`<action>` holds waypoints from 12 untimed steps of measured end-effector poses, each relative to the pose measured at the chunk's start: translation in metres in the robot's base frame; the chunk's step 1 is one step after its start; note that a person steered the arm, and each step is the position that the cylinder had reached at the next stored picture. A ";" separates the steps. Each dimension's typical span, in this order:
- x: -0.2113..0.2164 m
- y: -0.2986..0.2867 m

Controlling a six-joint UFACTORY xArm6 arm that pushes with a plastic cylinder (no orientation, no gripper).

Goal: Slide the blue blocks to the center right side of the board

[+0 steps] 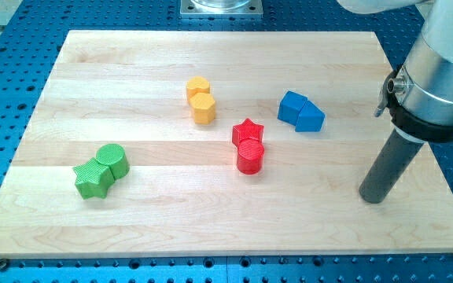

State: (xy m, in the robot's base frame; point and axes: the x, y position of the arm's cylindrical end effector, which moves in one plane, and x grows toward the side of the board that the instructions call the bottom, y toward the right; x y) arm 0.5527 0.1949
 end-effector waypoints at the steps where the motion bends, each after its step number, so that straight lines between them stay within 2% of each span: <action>1: 0.000 0.000; 2: 0.000 -0.021; 4: 0.001 -0.100; 8: 0.001 -0.105; 10: -0.053 -0.105; 11: -0.058 -0.113; 12: -0.113 -0.114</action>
State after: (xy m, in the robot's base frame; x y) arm 0.4401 0.0805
